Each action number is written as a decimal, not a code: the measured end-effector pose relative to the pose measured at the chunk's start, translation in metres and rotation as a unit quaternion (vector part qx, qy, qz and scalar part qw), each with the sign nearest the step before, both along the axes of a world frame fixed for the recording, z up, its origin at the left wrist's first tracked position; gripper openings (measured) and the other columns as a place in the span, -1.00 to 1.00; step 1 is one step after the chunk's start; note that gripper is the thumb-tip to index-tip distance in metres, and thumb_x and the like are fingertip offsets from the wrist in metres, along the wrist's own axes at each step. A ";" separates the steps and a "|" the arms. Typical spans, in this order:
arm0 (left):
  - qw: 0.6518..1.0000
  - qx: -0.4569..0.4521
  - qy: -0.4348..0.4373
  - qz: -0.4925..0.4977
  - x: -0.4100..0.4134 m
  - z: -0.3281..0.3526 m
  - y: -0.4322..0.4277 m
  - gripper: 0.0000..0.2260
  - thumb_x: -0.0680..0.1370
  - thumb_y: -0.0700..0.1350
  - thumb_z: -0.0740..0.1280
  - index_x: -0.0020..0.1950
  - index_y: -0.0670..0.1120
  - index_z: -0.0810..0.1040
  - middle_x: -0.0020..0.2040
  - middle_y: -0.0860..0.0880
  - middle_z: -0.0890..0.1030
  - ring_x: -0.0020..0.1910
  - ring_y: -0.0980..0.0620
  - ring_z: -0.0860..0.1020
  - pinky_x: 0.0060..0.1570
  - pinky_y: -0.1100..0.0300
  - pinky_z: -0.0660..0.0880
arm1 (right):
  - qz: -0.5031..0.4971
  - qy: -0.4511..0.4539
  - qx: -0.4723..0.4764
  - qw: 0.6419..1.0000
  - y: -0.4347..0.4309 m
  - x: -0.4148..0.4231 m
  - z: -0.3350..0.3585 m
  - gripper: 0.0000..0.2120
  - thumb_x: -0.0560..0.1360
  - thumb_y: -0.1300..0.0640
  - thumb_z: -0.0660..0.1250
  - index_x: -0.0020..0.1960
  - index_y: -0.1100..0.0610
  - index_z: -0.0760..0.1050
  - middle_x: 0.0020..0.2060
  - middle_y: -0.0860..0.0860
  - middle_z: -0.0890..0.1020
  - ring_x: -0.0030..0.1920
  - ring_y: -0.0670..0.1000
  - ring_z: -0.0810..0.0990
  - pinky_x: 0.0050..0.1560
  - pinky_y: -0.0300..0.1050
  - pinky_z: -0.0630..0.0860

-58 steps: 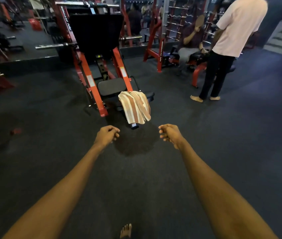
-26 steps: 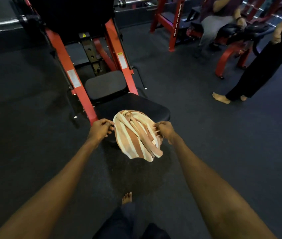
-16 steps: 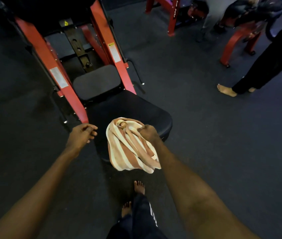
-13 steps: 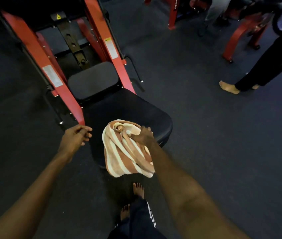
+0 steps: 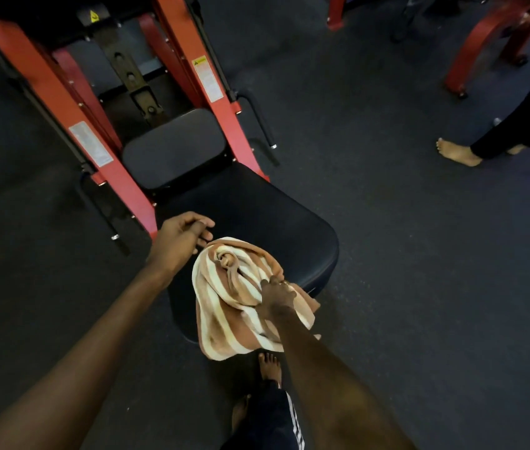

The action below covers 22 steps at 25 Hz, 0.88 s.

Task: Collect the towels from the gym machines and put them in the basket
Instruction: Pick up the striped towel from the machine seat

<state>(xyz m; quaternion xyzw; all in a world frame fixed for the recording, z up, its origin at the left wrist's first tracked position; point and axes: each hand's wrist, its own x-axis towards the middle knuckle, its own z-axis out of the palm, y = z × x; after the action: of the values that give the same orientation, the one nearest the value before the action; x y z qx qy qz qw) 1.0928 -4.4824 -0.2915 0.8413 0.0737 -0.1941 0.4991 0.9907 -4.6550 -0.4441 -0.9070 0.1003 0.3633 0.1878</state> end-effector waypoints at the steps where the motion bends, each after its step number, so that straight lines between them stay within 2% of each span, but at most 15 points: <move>1: 1.000 -0.002 -0.003 -0.006 0.002 0.004 -0.003 -0.80 0.62 -0.13 0.20 0.01 -0.03 0.63 -0.15 -0.07 0.66 -0.21 0.06 0.59 -0.23 0.19 0.47 | -0.012 0.012 0.004 1.000 -0.003 0.000 0.001 -0.57 0.55 0.05 0.34 0.38 0.14 0.40 0.37 0.13 0.44 0.34 0.22 0.43 0.33 0.22 0.41; 4: 1.000 -0.005 -0.008 -0.017 0.006 0.018 -0.010 -0.80 0.62 -0.14 0.20 -0.02 0.00 0.63 -0.15 -0.06 0.67 -0.19 0.04 0.59 -0.19 0.14 0.47 | -0.087 0.011 0.043 0.995 -0.015 0.000 0.001 -0.61 0.52 0.04 0.36 0.30 0.10 0.43 0.26 0.10 0.55 0.26 0.17 0.54 0.26 0.13 0.52; 6: 0.999 -0.016 -0.017 -0.031 0.008 0.033 -0.022 -0.79 0.62 -0.14 0.20 -0.03 0.01 0.63 -0.17 -0.04 0.67 -0.22 0.06 0.58 -0.20 0.15 0.47 | -0.124 -0.008 0.058 0.990 -0.031 -0.004 0.020 -0.57 0.51 0.05 0.33 0.35 0.09 0.39 0.25 0.10 0.57 0.25 0.19 0.56 0.25 0.13 0.52; 9: 0.995 -0.058 -0.037 -0.071 0.009 0.058 -0.055 -0.80 0.61 -0.17 0.20 -0.05 -0.04 0.63 -0.21 -0.04 0.64 -0.29 0.10 0.53 -0.28 0.21 0.42 | -0.178 -0.036 0.061 0.981 -0.059 -0.013 0.066 -0.31 0.50 0.12 0.29 0.56 0.14 0.10 0.35 0.19 0.50 0.30 0.27 0.51 0.26 0.12 0.46; 10: 0.992 -0.075 -0.042 -0.091 0.008 0.066 -0.068 -0.80 0.61 -0.18 0.21 -0.06 -0.04 0.62 -0.23 -0.04 0.63 -0.30 0.10 0.52 -0.30 0.22 0.40 | -0.193 -0.048 0.061 0.978 -0.068 -0.021 0.083 -0.30 0.49 0.11 0.29 0.56 0.11 0.09 0.36 0.19 0.50 0.31 0.28 0.51 0.25 0.12 0.46; 13: 0.976 -0.121 -0.058 -0.172 -0.005 0.099 -0.109 -0.80 0.60 -0.19 0.21 -0.08 -0.03 0.61 -0.25 -0.02 0.63 -0.32 0.11 0.52 -0.32 0.23 0.38 | -0.238 -0.099 0.045 0.965 -0.096 -0.059 0.136 -0.50 0.48 0.03 0.32 0.40 0.04 0.37 0.30 0.13 0.57 0.27 0.23 0.55 0.24 0.06 0.48; 15: 0.959 -0.143 -0.074 -0.233 -0.024 0.126 -0.138 -0.80 0.59 -0.18 0.21 -0.08 -0.03 0.62 -0.26 -0.01 0.64 -0.31 0.11 0.53 -0.33 0.23 0.40 | -0.293 -0.126 0.038 0.947 -0.113 -0.096 0.176 -0.54 0.39 -0.03 0.32 0.28 0.01 0.50 0.22 0.08 0.63 0.20 0.18 0.59 0.17 -0.01 0.49; 17: 0.939 -0.156 -0.090 -0.293 -0.047 0.151 -0.164 -0.80 0.59 -0.17 0.22 -0.08 -0.03 0.63 -0.25 -0.02 0.65 -0.30 0.09 0.55 -0.32 0.22 0.42 | -0.350 -0.155 0.027 0.923 -0.129 -0.138 0.210 -0.48 0.27 -0.06 0.29 0.22 -0.02 0.55 0.17 0.05 0.66 0.17 0.14 0.61 0.12 -0.08 0.48; 20: 0.908 -0.173 -0.111 -0.365 -0.090 0.180 -0.203 -0.80 0.57 -0.16 0.22 -0.10 -0.01 0.64 -0.26 -0.01 0.66 -0.30 0.08 0.56 -0.32 0.18 0.44 | -0.439 -0.197 0.002 0.877 -0.146 -0.208 0.251 -0.38 0.23 -0.06 0.28 0.30 -0.04 0.53 0.24 0.03 0.62 0.25 0.12 0.58 0.21 -0.10 0.45; 22: 0.883 -0.175 -0.117 -0.419 -0.134 0.194 -0.232 -0.80 0.58 -0.16 0.22 -0.07 -0.06 0.64 -0.25 -0.02 0.66 -0.30 0.08 0.56 -0.32 0.17 0.44 | -0.498 -0.237 -0.009 0.834 -0.151 -0.268 0.275 -0.51 0.26 -0.02 0.27 0.19 -0.08 0.57 0.16 0.03 0.66 0.18 0.13 0.60 0.18 -0.05 0.49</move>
<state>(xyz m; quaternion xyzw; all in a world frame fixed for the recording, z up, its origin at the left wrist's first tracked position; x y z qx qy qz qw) 0.9584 -4.7146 -0.0973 0.7096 -0.3800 -0.2946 0.5150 0.7224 -4.8063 -0.1695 -0.7942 0.4945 -0.0063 0.3530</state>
